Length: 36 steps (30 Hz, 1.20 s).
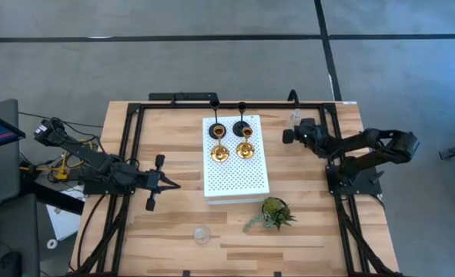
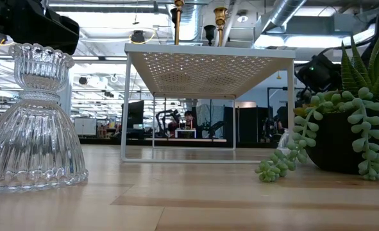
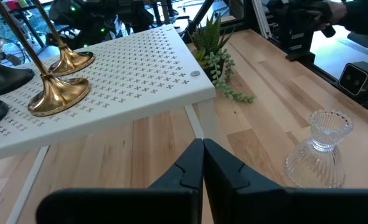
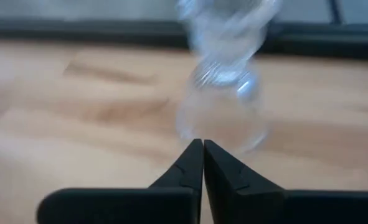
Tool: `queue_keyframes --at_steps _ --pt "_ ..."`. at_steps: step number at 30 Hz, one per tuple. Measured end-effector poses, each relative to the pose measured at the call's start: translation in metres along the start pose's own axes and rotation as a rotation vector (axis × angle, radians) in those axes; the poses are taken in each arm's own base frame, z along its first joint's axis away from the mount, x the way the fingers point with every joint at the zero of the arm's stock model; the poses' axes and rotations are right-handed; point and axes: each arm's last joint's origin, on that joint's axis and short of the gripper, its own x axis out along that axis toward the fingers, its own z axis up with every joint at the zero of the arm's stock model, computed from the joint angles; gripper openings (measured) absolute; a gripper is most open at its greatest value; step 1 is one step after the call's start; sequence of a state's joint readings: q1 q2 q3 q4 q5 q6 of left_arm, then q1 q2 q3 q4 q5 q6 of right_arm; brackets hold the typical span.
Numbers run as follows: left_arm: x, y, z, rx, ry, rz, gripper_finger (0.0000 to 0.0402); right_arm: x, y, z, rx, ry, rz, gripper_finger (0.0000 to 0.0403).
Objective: Pick & Place candle stick holders
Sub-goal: Put the top glass candle holder on the shelf
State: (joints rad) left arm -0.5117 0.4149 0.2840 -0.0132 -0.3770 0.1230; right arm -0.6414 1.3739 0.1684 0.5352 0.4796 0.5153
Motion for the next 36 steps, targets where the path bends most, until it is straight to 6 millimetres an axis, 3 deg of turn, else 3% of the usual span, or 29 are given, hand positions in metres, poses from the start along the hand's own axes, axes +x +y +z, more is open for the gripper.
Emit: queue_keyframes --at_steps 6,15,21,27,31,36 --pt "0.0 0.0 0.0 0.0 0.0 0.0 0.001 -0.008 0.012 -0.013 -0.074 0.109 0.119 0.0005" --pt "0.0 0.0 0.0 0.0 0.0 -0.001 0.001 -0.019 0.021 -0.022 -0.232 0.136 0.173 0.0001" --pt "0.0 0.0 0.0 0.0 0.001 0.0 0.001 -0.033 0.018 -0.023 -0.276 0.054 0.081 0.0" --pt "0.0 0.0 0.0 0.0 0.001 0.0 0.001 -0.053 0.002 -0.037 -0.231 -0.049 0.197 0.0" --pt "0.0 0.0 -0.001 0.002 0.005 -0.001 0.001 -0.061 0.006 -0.029 -0.327 -0.12 0.257 0.0" --pt "0.0 0.0 -0.001 0.002 0.006 -0.001 0.001 -0.067 0.006 -0.018 -0.256 -0.195 0.289 0.0"
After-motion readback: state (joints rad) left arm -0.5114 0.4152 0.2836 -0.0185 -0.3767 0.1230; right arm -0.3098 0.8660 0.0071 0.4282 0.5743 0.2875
